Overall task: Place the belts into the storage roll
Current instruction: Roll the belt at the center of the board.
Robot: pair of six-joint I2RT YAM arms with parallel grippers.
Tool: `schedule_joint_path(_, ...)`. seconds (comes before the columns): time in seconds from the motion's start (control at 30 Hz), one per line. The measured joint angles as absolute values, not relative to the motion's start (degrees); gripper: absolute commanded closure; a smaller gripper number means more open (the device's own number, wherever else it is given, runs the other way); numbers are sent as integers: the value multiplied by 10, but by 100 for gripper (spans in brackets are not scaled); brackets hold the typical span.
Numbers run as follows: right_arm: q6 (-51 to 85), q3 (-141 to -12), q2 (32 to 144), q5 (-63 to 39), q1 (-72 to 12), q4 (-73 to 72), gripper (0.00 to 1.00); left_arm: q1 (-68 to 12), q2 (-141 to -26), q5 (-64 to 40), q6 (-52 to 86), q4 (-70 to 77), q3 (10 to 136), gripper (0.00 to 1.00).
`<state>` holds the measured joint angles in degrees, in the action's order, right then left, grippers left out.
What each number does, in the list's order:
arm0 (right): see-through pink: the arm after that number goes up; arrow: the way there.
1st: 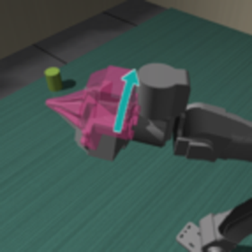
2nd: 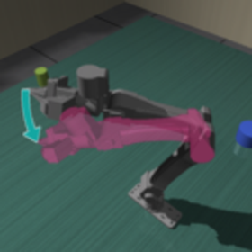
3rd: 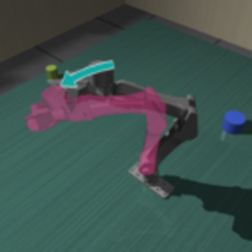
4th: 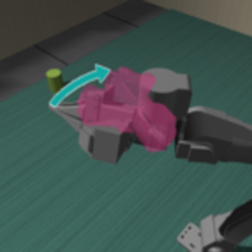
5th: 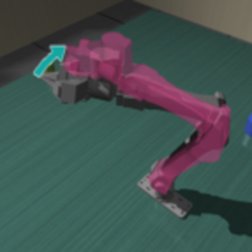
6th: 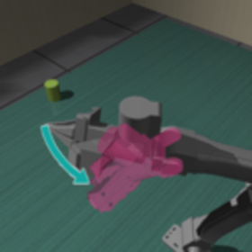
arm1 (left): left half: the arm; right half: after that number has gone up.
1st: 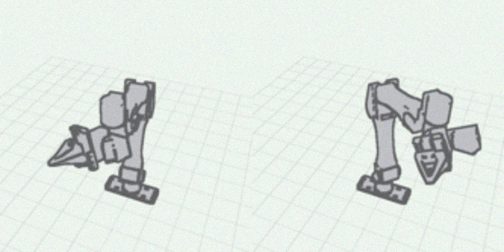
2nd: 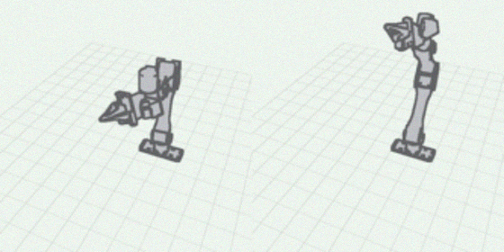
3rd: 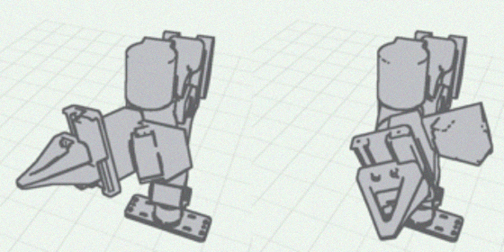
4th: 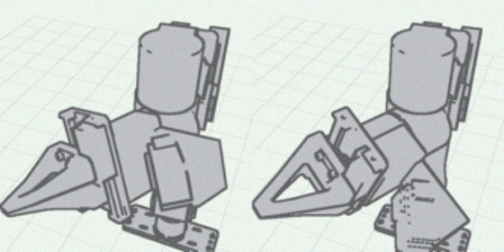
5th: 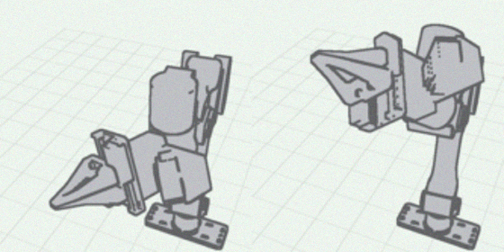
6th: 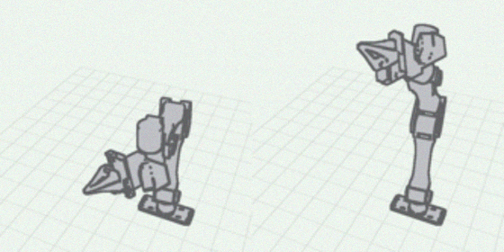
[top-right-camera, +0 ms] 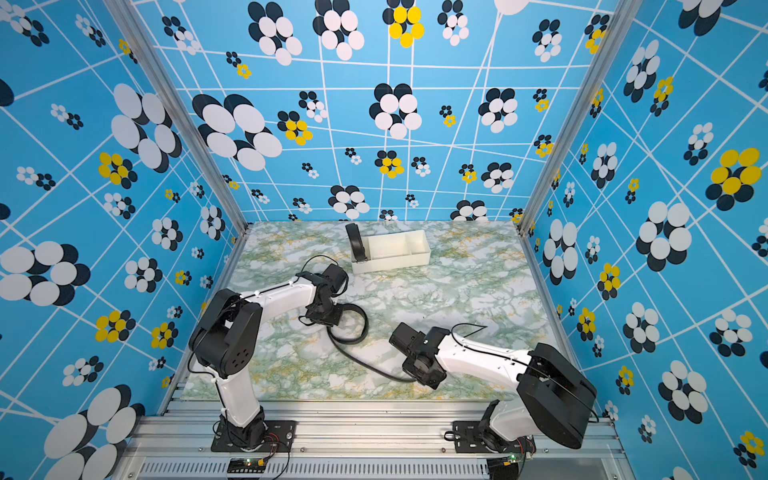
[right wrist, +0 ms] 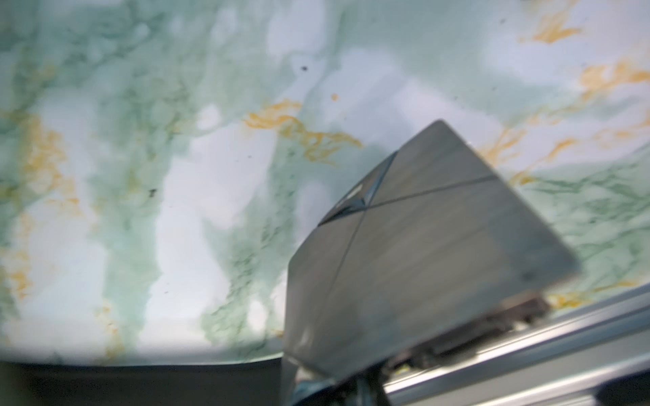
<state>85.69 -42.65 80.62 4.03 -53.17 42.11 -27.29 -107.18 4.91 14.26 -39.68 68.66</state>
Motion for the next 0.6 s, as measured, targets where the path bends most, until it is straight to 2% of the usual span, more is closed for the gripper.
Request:
schedule_joint_path(0.2, 848, -426, 803, 44, -528, 433, 100, -270, -1073, 61, 134, -392, 687, 82)
schedule_joint_path(0.4, 836, -411, 766, 59, -488, 437, 100, -261, -1073, 55, 121, -387, 686, 100)
schedule_joint_path(0.6, 776, -414, 746, 90, -438, 425, 100, -272, -1073, 52, 91, -383, 686, 100)
